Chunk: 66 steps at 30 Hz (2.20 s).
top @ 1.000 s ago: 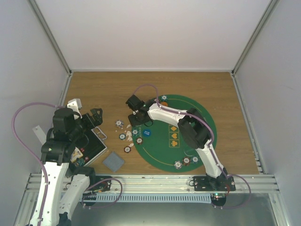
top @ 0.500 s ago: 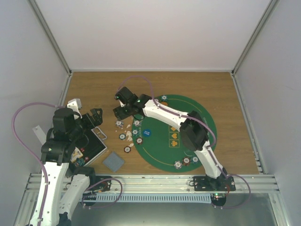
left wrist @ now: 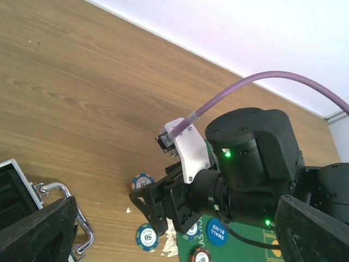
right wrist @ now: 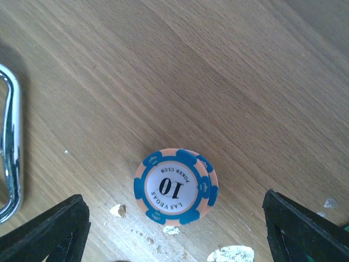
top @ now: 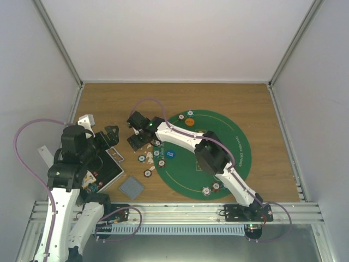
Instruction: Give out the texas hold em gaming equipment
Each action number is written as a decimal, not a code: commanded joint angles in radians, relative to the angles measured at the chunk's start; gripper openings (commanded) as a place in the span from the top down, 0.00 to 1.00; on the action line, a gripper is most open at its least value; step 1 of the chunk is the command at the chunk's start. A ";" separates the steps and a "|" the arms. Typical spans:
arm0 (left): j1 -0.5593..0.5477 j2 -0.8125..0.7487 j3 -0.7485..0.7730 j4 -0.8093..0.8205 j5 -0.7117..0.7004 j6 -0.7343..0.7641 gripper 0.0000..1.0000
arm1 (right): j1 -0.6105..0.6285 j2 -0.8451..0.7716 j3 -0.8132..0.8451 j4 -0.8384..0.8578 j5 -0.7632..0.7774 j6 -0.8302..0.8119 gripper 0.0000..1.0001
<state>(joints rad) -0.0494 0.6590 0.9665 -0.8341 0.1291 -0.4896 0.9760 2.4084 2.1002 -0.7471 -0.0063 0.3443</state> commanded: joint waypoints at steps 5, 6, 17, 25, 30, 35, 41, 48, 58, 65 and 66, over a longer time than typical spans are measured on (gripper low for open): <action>0.008 -0.008 -0.003 0.038 -0.008 -0.012 0.01 | 0.013 0.069 0.066 -0.031 0.023 -0.040 0.12; 0.008 -0.008 -0.003 0.039 -0.006 -0.012 0.01 | 0.014 0.076 0.071 -0.031 0.023 -0.042 0.13; 0.008 -0.009 -0.003 0.038 -0.005 -0.010 0.01 | 0.016 0.125 0.087 -0.044 0.037 -0.052 0.16; 0.008 -0.010 -0.003 0.038 -0.009 -0.009 0.01 | 0.020 0.136 0.077 -0.065 0.080 -0.050 0.25; 0.008 -0.008 -0.003 0.041 -0.005 -0.010 0.01 | 0.040 0.139 0.050 -0.075 0.123 -0.065 0.29; 0.008 -0.012 -0.005 0.038 -0.006 -0.012 0.01 | 0.044 0.141 0.021 -0.083 0.126 -0.060 0.34; 0.008 -0.015 -0.003 0.038 -0.006 -0.010 0.01 | 0.044 0.137 -0.014 -0.085 0.121 -0.048 0.41; 0.008 -0.019 0.004 0.033 -0.008 -0.008 0.01 | 0.043 0.139 -0.022 -0.093 0.117 -0.038 0.49; 0.008 -0.022 0.011 0.031 -0.004 -0.003 0.01 | 0.036 0.137 -0.047 -0.104 0.142 -0.027 0.66; 0.008 -0.024 0.014 0.028 -0.002 0.003 0.01 | 0.037 0.073 -0.016 -0.055 0.150 -0.027 0.70; 0.008 -0.025 0.014 0.027 -0.003 0.003 0.01 | 0.037 0.060 -0.010 -0.041 0.136 -0.023 0.70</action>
<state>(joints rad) -0.0494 0.6487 0.9665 -0.8345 0.1295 -0.4892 1.0145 2.4825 2.1033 -0.7174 0.1154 0.3115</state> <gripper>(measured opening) 0.990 0.431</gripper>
